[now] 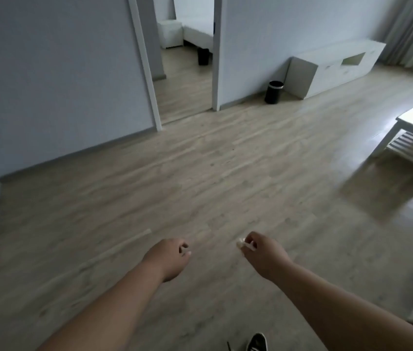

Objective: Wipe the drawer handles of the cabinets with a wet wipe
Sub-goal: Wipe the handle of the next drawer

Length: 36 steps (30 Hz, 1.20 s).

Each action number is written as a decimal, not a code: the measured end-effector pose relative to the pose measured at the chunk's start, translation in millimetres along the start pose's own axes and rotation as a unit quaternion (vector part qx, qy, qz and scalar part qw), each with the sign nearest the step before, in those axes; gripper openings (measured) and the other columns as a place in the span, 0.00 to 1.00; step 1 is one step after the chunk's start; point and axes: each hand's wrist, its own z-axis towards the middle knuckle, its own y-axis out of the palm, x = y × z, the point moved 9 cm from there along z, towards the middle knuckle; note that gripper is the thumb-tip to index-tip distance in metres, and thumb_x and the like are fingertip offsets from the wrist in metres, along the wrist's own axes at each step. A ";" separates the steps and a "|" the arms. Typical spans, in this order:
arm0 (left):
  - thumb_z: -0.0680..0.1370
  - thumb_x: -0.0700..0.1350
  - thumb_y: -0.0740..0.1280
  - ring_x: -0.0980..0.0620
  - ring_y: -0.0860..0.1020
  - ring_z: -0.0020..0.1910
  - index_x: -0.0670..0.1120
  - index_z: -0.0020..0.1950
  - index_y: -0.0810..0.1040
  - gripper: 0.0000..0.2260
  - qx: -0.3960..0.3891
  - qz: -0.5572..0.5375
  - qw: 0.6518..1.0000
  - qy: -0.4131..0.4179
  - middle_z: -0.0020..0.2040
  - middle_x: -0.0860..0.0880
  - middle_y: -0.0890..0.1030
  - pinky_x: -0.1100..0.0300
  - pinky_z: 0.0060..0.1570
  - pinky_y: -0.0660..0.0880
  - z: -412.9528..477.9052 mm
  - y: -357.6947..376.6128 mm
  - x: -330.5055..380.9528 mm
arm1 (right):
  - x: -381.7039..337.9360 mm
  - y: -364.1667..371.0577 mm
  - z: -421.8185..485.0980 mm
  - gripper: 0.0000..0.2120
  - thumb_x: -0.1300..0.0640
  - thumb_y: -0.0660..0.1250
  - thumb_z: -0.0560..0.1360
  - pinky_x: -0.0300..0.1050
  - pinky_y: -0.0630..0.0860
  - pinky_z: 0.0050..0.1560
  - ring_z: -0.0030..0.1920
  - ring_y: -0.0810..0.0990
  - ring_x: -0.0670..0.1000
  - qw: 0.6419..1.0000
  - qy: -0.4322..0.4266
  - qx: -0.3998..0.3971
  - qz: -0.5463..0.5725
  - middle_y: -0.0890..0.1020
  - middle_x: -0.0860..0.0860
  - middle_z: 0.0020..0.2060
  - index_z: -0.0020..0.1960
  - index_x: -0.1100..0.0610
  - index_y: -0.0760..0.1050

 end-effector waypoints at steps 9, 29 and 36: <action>0.82 0.57 0.62 0.50 0.80 0.62 0.54 0.71 0.78 0.19 -0.034 0.054 0.998 0.027 0.64 0.52 0.83 0.59 0.60 0.76 119.2 -12.5 72.7 | 56.6 -40.9 113.7 0.15 0.37 0.65 0.78 0.46 0.75 0.39 0.39 0.80 0.49 0.999 0.037 0.017 0.032 0.81 0.47 0.37 0.46 0.48 0.74; 0.81 0.60 0.61 0.50 0.79 0.65 0.57 0.73 0.75 0.21 -0.072 0.141 0.986 0.055 0.67 0.54 0.81 0.57 0.62 0.75 421.9 -66.8 292.6 | 183.9 -200.5 400.8 0.14 0.36 0.63 0.79 0.45 0.73 0.35 0.39 0.79 0.47 0.995 0.086 -0.005 0.043 0.82 0.46 0.38 0.47 0.46 0.74; 0.82 0.60 0.60 0.49 0.78 0.67 0.56 0.73 0.75 0.21 -0.079 0.179 0.975 0.105 0.68 0.53 0.80 0.54 0.64 0.75 566.5 -103.5 338.9 | 194.2 -246.2 522.0 0.12 0.38 0.65 0.77 0.44 0.71 0.33 0.37 0.79 0.47 0.993 0.113 0.013 0.025 0.81 0.46 0.37 0.46 0.46 0.75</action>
